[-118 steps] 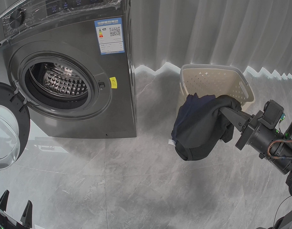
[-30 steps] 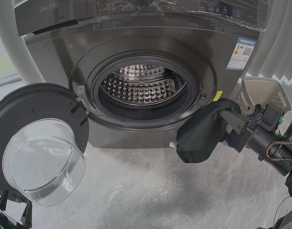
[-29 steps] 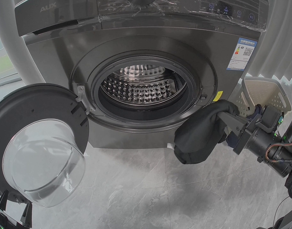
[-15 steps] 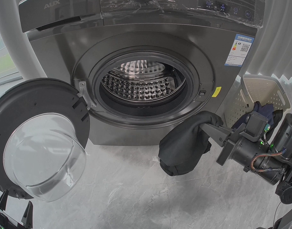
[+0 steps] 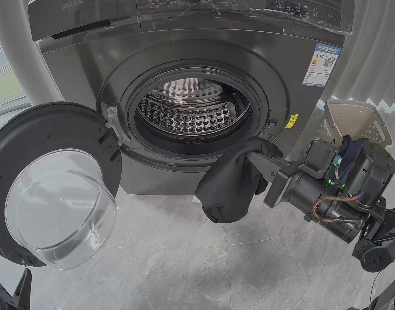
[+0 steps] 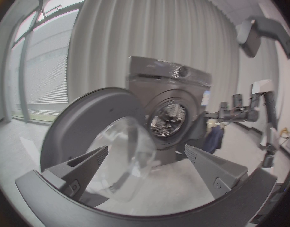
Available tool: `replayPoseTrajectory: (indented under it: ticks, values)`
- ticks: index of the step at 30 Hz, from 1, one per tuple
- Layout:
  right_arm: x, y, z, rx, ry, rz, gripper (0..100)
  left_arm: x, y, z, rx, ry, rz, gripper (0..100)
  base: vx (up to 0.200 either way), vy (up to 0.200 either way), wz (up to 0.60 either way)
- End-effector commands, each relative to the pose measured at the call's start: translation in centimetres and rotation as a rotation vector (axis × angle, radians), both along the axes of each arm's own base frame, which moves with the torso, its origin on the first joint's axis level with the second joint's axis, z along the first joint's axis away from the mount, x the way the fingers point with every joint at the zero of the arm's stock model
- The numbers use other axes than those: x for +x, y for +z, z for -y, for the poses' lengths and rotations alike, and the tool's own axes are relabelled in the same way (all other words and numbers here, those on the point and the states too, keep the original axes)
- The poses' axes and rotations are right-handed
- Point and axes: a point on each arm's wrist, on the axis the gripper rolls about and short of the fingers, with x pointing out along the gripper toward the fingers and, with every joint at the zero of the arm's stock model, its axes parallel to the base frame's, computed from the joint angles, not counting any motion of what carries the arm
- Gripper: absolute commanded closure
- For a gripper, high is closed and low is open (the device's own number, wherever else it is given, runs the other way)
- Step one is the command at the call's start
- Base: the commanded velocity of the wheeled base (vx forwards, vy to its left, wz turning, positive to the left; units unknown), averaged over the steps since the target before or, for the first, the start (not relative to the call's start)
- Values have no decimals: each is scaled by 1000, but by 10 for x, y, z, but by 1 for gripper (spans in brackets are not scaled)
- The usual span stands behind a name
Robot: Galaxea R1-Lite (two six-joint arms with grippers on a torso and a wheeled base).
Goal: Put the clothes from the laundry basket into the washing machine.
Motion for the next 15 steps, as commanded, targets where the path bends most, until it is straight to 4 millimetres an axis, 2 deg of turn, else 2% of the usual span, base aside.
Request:
replayPoseTrajectory:
  ticks: [1, 5, 6, 7, 8, 9, 11, 15]
  values:
    - [8, 7, -23, 66, 32, 27, 100, 19, 25, 4, -25, -234, -131, 0, 0, 0, 0]
    - [8, 9, -27, 74, 54, 36, 100, 46, 44, 8, -26, -368, -239, 0, 0, 0, 0]
    - [8, 10, -28, 75, 54, 37, 100, 47, 45, 8, -24, -372, -240, 0, 0, 0, 0]
    - [8, 12, -29, 81, 70, 46, 100, 63, 50, 10, -17, -442, -281, 0, 0, 0, 0]
    - [8, 12, -30, 80, 73, 47, 100, 65, 50, 11, -17, -447, -284, 0, 0, 0, 0]
    - [6, 15, -31, 86, 98, 54, 100, 79, 50, 13, -12, -506, -321, 0, 0, 0, 0]
    - [5, 16, -31, 97, 118, 52, 100, 94, 50, 18, -2, -572, -358, 0, 0, 0, 0]
    - [1, 15, -35, 121, 140, 36, 100, 111, 52, 31, 5, -692, -390, 0, 0, 0, 0]
